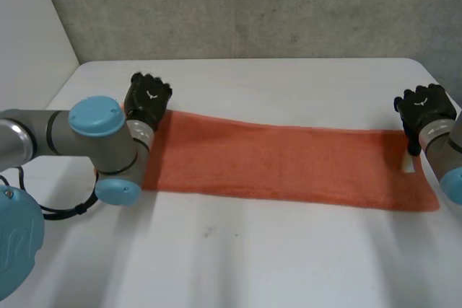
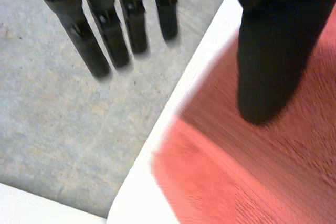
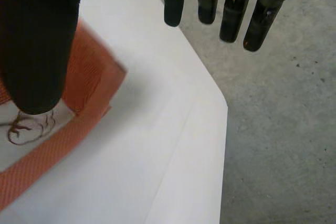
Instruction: Fold the laundry
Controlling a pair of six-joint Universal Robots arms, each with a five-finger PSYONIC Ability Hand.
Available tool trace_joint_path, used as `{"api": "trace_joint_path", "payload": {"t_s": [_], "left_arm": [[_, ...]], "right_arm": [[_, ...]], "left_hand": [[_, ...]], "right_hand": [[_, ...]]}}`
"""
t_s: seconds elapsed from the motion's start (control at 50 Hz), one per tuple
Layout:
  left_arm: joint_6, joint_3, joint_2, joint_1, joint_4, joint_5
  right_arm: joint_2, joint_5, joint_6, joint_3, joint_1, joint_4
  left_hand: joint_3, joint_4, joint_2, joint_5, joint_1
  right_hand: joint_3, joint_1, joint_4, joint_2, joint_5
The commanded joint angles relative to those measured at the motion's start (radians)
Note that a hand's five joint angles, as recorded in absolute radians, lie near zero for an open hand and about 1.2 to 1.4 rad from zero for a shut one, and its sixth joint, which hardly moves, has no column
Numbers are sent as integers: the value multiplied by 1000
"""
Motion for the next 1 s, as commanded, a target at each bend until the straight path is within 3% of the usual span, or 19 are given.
{"api": "trace_joint_path", "payload": {"t_s": [0.02, 0.16, 0.3, 0.4, 0.48, 0.6, 0.64, 0.82, 1.0], "left_arm": [[-2, -100, 87, -41, 139, -2], [-12, -231, 236, -44, 178, -14], [-61, -412, 419, -50, 178, -16], [-186, -530, 521, -49, 173, -16], [-348, -601, 607, -47, 149, -14], [-509, -641, 638, -37, 56, -11], [-529, -641, 638, -35, 34, -13], [-542, -633, 604, -23, 14, -14], [-543, -633, 603, -11, 17, -13]], "right_arm": [[-80, -6, 131, 42, -4, -38], [-218, -43, 211, 127, -5, -43], [-414, -199, 215, 289, -57, 44], [-471, -284, 218, 357, -140, 182], [-476, -339, 211, 404, -202, 297], [-471, -377, 205, 453, -249, 259], [-459, -396, 205, 478, -277, 209], [-382, -419, 203, 516, -289, 120], [-330, -414, 110, 559, -297, 98]], "left_hand": [[-312, -297, -275, -300, -190], [-312, -297, -275, -300, -190], [-312, -297, -275, -300, -190], [-312, -297, -275, -300, -190], [-312, -297, -275, -300, -190], [-312, -297, -275, -300, -190], [-312, -297, -275, -300, -190], [-312, -297, -275, -300, -190], [-312, -297, -275, -300, -190]], "right_hand": [[-47, -34, -58, -51, -73], [-47, -34, -58, -51, -73], [-47, -34, -58, -51, -73], [-47, -34, -58, -51, -73], [9, 23, -2, 5, -16], [124, 138, 113, 120, 99], [250, 264, 239, 246, 225], [339, 352, 328, 335, 313], [465, 478, 454, 460, 439]]}}
